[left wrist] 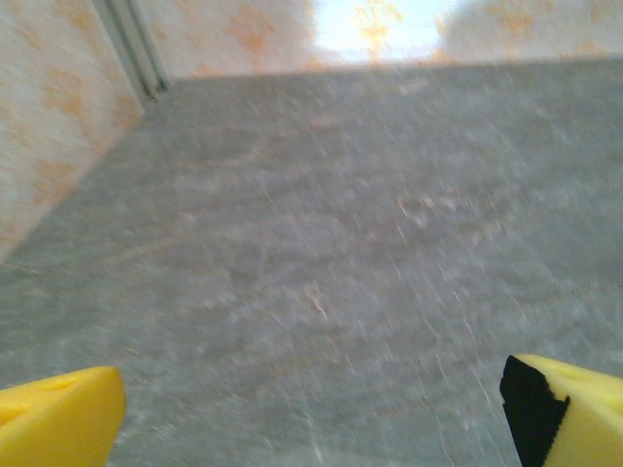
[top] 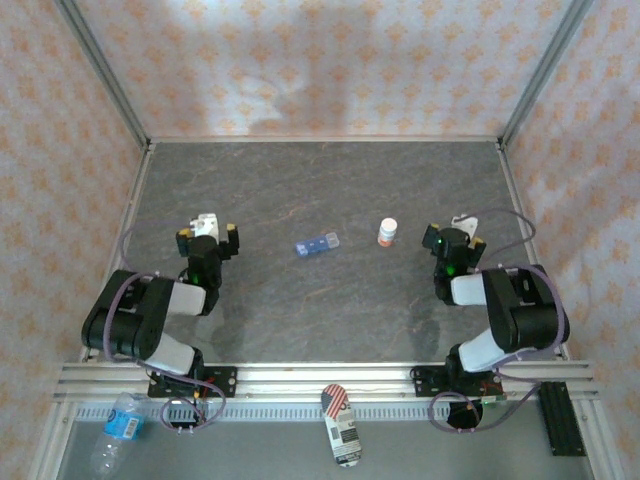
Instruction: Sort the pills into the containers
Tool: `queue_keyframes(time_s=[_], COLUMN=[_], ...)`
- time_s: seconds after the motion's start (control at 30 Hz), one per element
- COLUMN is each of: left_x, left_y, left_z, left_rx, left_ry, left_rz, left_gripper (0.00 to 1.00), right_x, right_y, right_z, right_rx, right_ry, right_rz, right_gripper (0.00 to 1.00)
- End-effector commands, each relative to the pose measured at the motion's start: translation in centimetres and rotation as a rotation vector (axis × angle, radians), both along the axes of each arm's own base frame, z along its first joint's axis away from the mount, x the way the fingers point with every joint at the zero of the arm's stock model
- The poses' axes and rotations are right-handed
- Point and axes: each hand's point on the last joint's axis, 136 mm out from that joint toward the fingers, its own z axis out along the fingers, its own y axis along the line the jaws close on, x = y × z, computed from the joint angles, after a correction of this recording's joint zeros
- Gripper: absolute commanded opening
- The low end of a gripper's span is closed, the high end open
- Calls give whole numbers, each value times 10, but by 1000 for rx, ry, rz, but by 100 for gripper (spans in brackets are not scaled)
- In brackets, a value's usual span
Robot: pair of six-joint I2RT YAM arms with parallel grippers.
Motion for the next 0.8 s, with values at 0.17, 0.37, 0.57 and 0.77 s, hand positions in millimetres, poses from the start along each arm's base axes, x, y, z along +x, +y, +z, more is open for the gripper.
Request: queue_keyframes(time_s=[0.17,0.37,0.57,0.77], left_x=[28,28,29,29], left_y=[5,5,5,5], left_z=[12,12,12,12], left_rx=[-84,-85,-86,-85], left_ry=[4,8,9,9], left_rz=[-45,-44,-44,-44], left_gripper=[100,100,100,100], right_x=[29,28,29,31], right_y=[2,3,4,5], right_z=[29,30,30,30], right_rx=[62,58,58,58], right_ry=[-84,-91,-90,-86], right_rz=[73,79,79,89], right_gripper=[100,99,99,99])
